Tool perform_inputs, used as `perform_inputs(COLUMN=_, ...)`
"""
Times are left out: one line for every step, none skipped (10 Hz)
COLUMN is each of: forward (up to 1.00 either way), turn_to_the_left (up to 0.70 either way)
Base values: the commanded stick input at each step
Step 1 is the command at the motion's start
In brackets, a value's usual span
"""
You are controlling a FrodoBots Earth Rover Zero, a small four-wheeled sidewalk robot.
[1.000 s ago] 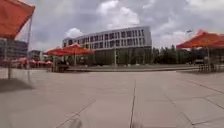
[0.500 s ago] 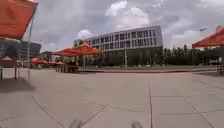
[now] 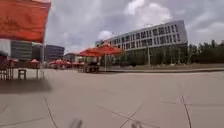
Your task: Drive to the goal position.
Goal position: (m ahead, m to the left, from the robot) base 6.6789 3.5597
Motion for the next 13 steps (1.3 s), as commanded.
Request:
perform_inputs(forward=0.85, turn_to_the_left=-0.02)
perform_inputs(forward=0.85, turn_to_the_left=-0.02)
perform_inputs(forward=0.85, turn_to_the_left=-0.02)
perform_inputs(forward=0.85, turn_to_the_left=-0.02)
perform_inputs(forward=0.85, turn_to_the_left=0.00)
perform_inputs(forward=0.85, turn_to_the_left=0.11)
perform_inputs(forward=0.85, turn_to_the_left=0.27)
perform_inputs(forward=0.85, turn_to_the_left=0.26)
perform_inputs(forward=0.85, turn_to_the_left=0.09)
perform_inputs(forward=0.85, turn_to_the_left=0.01)
perform_inputs(forward=0.85, turn_to_the_left=0.00)
perform_inputs(forward=0.85, turn_to_the_left=0.00)
perform_inputs(forward=0.85, turn_to_the_left=0.00)
